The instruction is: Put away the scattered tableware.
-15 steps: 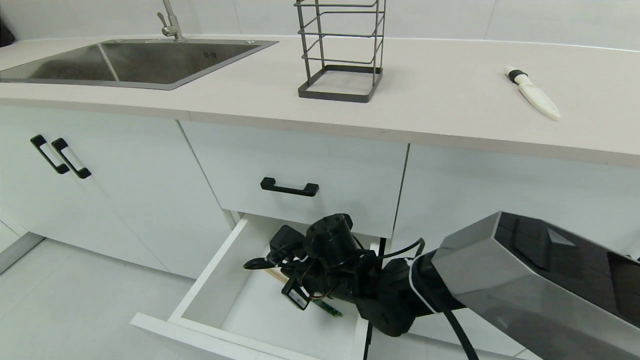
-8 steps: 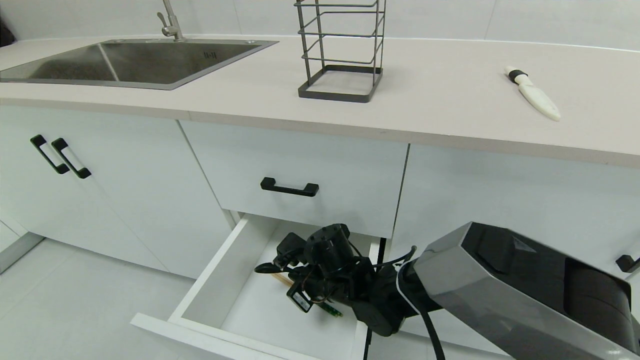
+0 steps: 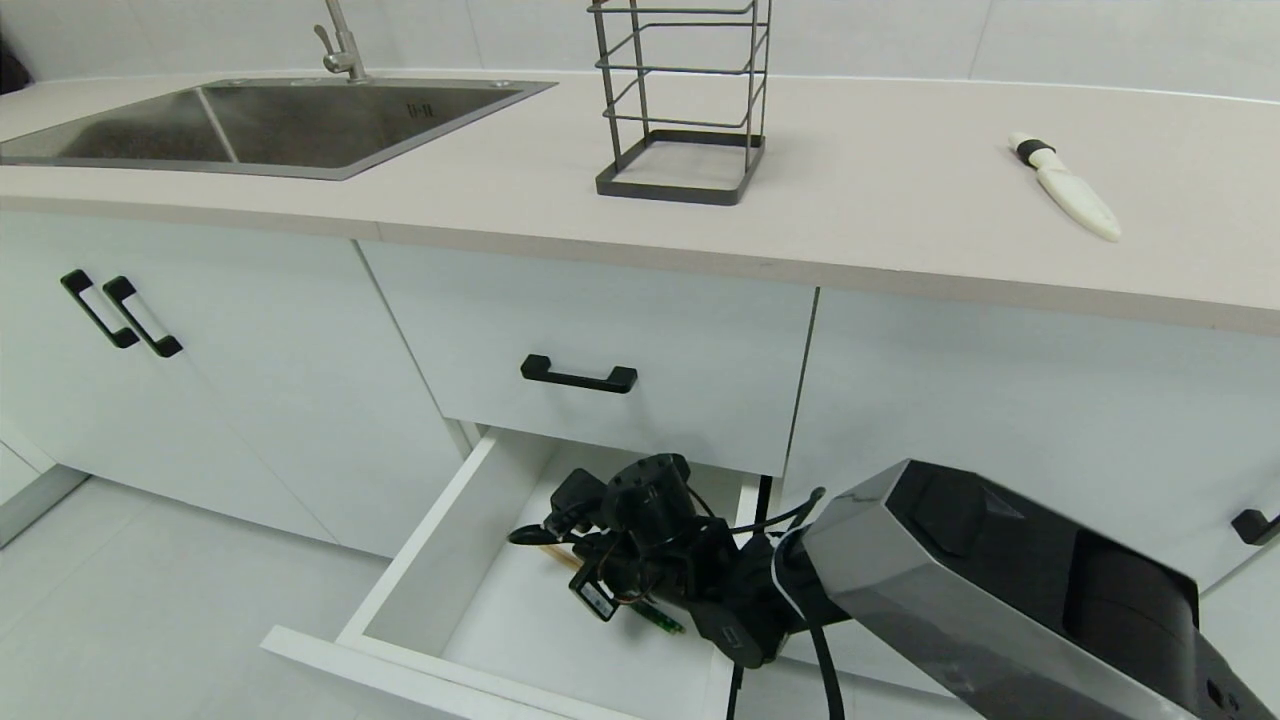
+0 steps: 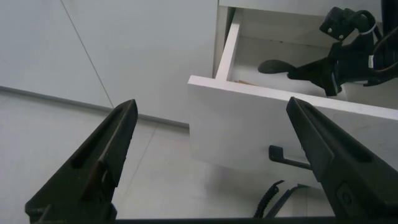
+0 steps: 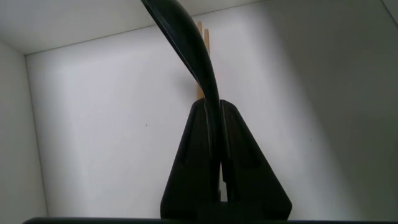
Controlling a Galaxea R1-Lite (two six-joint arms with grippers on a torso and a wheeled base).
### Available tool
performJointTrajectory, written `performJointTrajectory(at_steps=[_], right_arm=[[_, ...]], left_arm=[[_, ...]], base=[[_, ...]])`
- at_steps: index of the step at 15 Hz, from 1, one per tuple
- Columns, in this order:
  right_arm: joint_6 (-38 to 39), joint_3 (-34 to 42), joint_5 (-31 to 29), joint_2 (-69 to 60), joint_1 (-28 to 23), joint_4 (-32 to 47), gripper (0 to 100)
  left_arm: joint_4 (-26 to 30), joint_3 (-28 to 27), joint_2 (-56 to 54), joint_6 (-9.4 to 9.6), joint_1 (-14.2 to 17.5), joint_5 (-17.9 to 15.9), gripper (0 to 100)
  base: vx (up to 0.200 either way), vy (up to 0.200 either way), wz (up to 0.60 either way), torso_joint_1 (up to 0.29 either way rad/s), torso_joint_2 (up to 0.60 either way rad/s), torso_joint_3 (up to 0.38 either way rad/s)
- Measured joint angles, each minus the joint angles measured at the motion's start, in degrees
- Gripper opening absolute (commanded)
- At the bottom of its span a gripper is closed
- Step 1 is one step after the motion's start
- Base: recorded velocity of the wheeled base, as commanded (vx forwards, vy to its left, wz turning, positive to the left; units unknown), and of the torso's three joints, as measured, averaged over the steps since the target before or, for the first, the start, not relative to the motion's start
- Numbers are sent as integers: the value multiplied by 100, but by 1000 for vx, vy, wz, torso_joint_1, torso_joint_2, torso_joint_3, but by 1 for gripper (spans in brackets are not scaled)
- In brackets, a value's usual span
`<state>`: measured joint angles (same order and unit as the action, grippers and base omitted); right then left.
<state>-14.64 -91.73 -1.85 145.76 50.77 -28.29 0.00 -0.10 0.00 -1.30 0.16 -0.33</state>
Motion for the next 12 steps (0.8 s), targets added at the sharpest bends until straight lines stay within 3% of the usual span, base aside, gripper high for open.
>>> performJointTrajectory(at_steps=[5, 6, 12], right_arm=[[-20, -118, 38, 158, -11, 0, 0], [-33, -137, 38, 171, -11, 0, 100], [-49, -110, 2, 112, 22, -2, 100]], left_arm=[[0, 0, 0, 0, 2, 0, 100], [0, 0, 0, 2, 0, -2, 100], [0, 0, 0, 0, 0, -2, 100]], base=[[0, 0, 0, 0, 0, 0], [0, 0, 0, 0, 0, 0], [0, 0, 0, 0, 0, 0]])
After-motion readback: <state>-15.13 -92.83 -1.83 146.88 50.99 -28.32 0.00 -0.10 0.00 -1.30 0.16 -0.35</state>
